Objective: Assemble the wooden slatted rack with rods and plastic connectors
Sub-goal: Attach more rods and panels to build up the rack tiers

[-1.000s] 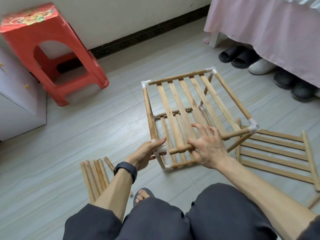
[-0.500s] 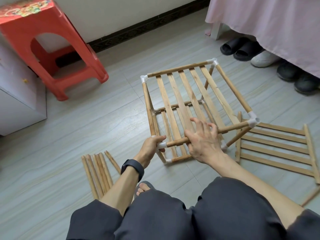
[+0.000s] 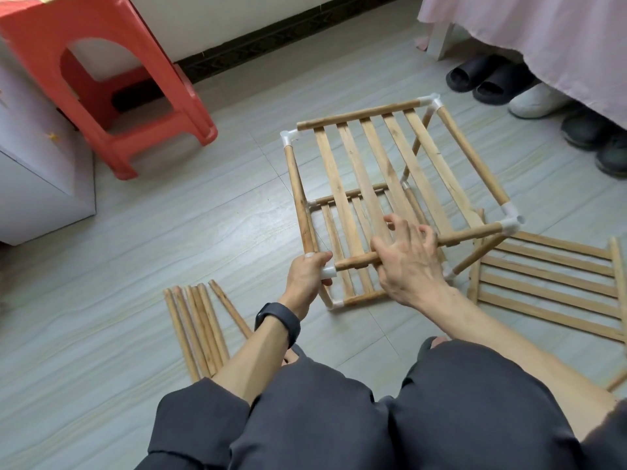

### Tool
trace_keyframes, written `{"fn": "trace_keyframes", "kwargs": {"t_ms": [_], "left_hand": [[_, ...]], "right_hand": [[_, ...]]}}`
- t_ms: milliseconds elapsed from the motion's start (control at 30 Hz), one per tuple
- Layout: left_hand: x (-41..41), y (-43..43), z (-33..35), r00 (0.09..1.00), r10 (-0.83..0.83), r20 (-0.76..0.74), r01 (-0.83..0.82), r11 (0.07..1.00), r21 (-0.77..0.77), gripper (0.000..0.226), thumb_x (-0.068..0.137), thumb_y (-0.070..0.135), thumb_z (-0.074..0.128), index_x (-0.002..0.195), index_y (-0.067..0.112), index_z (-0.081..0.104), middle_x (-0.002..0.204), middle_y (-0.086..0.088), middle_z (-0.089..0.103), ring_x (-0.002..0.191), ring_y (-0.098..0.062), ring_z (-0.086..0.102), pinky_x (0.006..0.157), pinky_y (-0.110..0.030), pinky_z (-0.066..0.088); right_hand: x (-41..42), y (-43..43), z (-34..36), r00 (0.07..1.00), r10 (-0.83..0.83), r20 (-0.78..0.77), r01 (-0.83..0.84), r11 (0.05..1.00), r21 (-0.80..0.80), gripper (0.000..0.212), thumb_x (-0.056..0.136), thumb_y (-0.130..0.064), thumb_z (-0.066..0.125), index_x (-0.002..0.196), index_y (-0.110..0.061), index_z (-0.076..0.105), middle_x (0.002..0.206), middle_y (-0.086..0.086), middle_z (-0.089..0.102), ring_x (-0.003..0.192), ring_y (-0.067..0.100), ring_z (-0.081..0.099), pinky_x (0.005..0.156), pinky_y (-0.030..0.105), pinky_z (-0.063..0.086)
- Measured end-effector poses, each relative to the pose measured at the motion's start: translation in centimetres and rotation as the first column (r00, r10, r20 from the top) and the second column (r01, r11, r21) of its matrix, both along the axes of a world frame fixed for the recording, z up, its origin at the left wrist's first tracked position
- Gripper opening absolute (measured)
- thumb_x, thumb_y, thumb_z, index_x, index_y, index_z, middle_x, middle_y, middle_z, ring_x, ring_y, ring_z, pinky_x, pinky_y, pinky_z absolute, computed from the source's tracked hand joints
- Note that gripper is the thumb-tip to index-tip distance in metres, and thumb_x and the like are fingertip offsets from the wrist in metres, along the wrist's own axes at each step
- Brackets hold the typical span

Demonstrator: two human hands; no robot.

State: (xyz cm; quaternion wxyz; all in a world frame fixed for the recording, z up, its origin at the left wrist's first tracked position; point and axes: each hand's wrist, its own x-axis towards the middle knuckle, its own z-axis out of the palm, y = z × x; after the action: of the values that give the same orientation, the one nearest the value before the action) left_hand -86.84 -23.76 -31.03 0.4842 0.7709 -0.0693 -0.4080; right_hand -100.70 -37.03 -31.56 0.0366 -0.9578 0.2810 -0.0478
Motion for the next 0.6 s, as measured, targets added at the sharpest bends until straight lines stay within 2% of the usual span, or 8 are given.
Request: {"fn": "trace_keyframes", "kwargs": {"t_ms": [133, 300, 433, 500, 600], "left_hand": [[-0.5, -0.9, 0.4, 0.998, 0.057, -0.002, -0.057, 0.998, -0.015, 0.024, 0.099, 0.025, 0.056, 0.078, 0.012, 0.057, 0.077, -0.002, 0.056, 0.060, -0.017, 0.057, 0.069, -0.035, 0.047], [-1.5, -1.1, 0.5, 0.992, 0.123, 0.030, -0.123, 0.992, 0.004, 0.025, 0.099, 0.027, 0.055, 0.080, 0.010, 0.057, 0.080, -0.004, 0.058, 0.062, -0.017, 0.058, 0.069, -0.036, 0.046], [-2.1, -1.7, 0.8, 0.984, 0.171, 0.047, -0.172, 0.985, 0.021, 0.024, 0.099, 0.026, 0.053, 0.080, 0.012, 0.058, 0.084, -0.003, 0.059, 0.061, -0.015, 0.057, 0.060, -0.032, 0.042], [-2.0, -1.6, 1.0, 0.986, 0.159, 0.046, -0.161, 0.987, 0.028, 0.025, 0.100, 0.027, 0.052, 0.080, 0.013, 0.057, 0.084, -0.003, 0.059, 0.062, -0.015, 0.057, 0.061, -0.032, 0.041], [-2.1, -1.2, 1.6, 1.000, 0.025, -0.007, -0.025, 1.000, 0.019, 0.027, 0.102, 0.036, 0.049, 0.089, 0.014, 0.058, 0.083, -0.006, 0.066, 0.076, -0.018, 0.062, 0.071, -0.033, 0.044]], "right_hand": [[-0.2, 0.5, -0.5, 0.998, -0.029, 0.052, 0.028, 1.000, 0.006, 0.005, 0.082, -0.017, 0.062, 0.087, -0.019, 0.061, 0.139, 0.022, 0.044, 0.119, 0.037, 0.055, 0.104, 0.061, 0.033], [0.2, 1.2, -0.9, 0.997, -0.067, 0.040, 0.067, 0.998, -0.013, 0.015, 0.075, -0.008, 0.063, 0.086, -0.017, 0.059, 0.136, 0.022, 0.044, 0.118, 0.038, 0.054, 0.104, 0.062, 0.033], [0.7, 1.8, -1.0, 0.993, -0.118, 0.025, 0.119, 0.993, -0.008, 0.017, 0.073, -0.009, 0.064, 0.087, -0.017, 0.059, 0.134, 0.021, 0.043, 0.113, 0.038, 0.054, 0.103, 0.058, 0.032], [0.7, 1.7, -0.9, 0.995, -0.091, 0.031, 0.091, 0.996, 0.003, 0.016, 0.073, -0.008, 0.062, 0.086, -0.016, 0.059, 0.134, 0.022, 0.044, 0.114, 0.038, 0.054, 0.101, 0.058, 0.033], [-0.3, -0.2, -0.9, 0.998, 0.006, 0.056, -0.007, 1.000, 0.025, 0.013, 0.076, -0.012, 0.055, 0.086, -0.019, 0.059, 0.134, 0.023, 0.046, 0.122, 0.038, 0.053, 0.097, 0.055, 0.033]]}}
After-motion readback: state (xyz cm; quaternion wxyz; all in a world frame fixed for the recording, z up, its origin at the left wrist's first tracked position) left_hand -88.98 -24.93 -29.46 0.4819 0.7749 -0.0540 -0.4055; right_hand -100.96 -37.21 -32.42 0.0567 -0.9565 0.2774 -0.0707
